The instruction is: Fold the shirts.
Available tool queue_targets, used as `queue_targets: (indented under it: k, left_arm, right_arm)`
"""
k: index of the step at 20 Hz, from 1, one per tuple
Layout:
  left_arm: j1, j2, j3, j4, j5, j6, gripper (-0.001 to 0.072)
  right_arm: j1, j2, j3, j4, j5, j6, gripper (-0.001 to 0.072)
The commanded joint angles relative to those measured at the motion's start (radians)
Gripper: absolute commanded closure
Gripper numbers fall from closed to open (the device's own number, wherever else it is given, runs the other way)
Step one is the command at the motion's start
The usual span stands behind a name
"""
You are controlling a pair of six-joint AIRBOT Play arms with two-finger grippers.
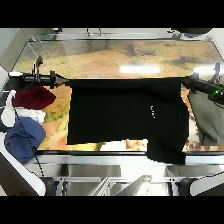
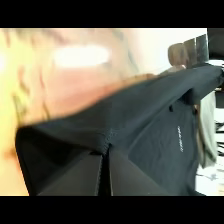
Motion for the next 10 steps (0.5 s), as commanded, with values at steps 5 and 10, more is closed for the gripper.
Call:
queue_targets:
  k: [5, 10]
  left_arm:
    - [-0.036, -0.024, 0.091, 0.064, -0.028, -0.004, 0.0693]
    - [-0.063, -0.024, 0.091, 0.265, -0.081, -0.058, 0.0694]
  right_arm:
    - [-0.003, -0.03, 0.072, -0.082, 0.026, -0.006, 0.0693]
    - [-0.031, -0.03, 0.072, -0.211, 0.06, 0.047, 0.0693]
